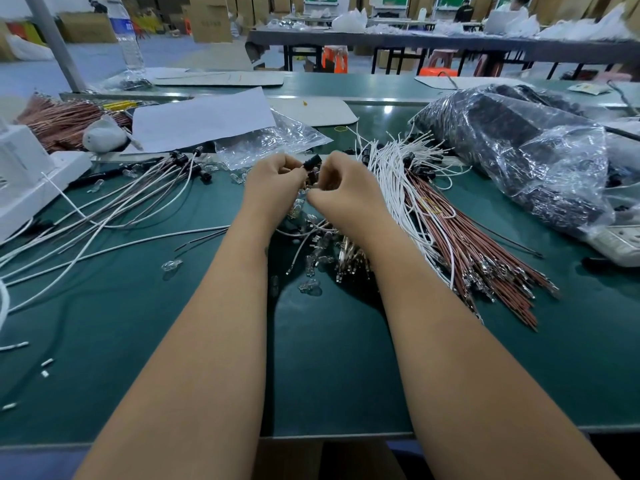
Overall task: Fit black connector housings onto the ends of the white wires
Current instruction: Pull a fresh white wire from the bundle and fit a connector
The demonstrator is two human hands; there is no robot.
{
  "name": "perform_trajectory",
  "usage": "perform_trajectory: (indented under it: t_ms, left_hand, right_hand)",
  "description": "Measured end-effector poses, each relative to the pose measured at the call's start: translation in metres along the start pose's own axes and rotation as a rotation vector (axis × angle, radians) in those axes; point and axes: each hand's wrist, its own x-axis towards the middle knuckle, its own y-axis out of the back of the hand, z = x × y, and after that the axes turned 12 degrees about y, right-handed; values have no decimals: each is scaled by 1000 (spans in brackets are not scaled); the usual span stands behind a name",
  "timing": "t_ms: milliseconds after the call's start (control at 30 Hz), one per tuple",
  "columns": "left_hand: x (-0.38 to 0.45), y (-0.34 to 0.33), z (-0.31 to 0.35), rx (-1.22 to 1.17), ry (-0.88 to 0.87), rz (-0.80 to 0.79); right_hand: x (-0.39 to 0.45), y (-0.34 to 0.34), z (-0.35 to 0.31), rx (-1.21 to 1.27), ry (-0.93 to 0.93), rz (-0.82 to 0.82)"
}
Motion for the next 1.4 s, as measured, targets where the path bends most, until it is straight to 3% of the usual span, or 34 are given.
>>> perform_trajectory:
  t_ms: [367,700,1400]
  left_hand:
    - [-5,-2,4,-67,-48,-59]
    - [-8,-2,7,-54,-93,-65]
    - [-9,2,5,-32,-208,-28]
  right_hand:
    - [5,11,8,446,-157,322]
    - [7,18,5,807,-300,338]
    - [7,16,6,473,-268,291]
